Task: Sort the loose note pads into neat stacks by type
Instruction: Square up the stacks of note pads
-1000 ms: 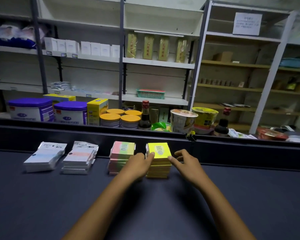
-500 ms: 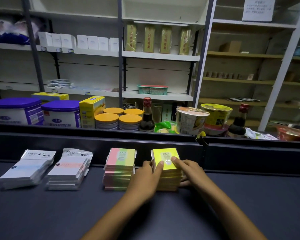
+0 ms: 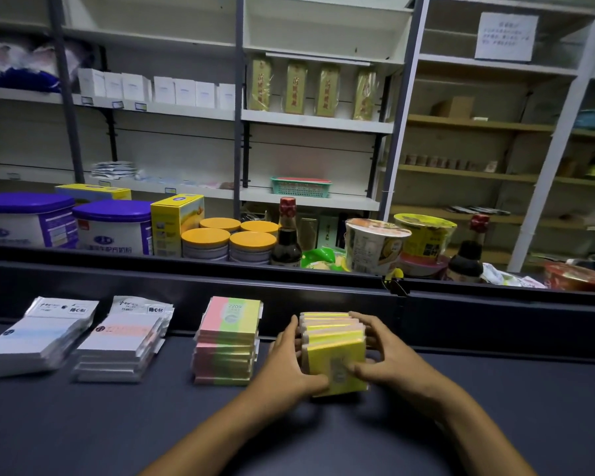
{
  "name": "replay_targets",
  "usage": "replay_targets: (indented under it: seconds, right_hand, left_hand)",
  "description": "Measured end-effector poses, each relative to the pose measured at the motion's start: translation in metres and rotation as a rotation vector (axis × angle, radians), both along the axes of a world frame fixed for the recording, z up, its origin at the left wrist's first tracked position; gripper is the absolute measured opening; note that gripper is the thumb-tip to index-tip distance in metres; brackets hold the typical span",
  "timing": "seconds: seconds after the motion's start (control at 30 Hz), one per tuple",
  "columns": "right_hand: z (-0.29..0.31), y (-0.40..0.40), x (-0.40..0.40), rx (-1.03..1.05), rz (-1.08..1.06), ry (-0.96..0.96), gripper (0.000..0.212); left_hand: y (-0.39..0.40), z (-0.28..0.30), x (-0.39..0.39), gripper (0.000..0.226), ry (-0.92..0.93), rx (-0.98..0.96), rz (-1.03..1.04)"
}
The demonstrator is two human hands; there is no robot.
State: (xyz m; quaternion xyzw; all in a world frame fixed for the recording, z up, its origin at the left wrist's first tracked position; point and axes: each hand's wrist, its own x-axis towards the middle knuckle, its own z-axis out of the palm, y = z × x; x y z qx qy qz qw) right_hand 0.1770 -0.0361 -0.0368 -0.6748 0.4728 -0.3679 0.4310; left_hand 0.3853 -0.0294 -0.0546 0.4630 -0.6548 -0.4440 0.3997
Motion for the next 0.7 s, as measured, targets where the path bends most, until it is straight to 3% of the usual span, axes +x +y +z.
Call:
replay_targets:
  seconds: [0.17, 0.37, 0.63, 0.7]
  right_hand:
    - [-0.007, 0.006, 0.009, 0.006, 0.068, 0.016, 0.089]
    - [-0.024, 0.009, 0.018, 0.001, 0.030, -0.013, 0.072]
    - [-0.032, 0.004, 0.026, -0.137, 0.008, 0.058, 0.081]
    - [-0.033, 0.002, 0.025, -0.148, -0.002, 0.030, 0.100]
  left_hand:
    - [0.007, 0.006, 0.002, 0.109, 0.006, 0.019, -0.041]
    - [0.009, 0.004, -0.001, 0.084, 0.036, 0.037, -0.008]
    - [0.003, 0.003, -0.005, 0.089, 0.012, -0.051, -0.014]
    - [0.001, 0.000, -0.001, 0.095, 0.025, -0.043, -0.002]
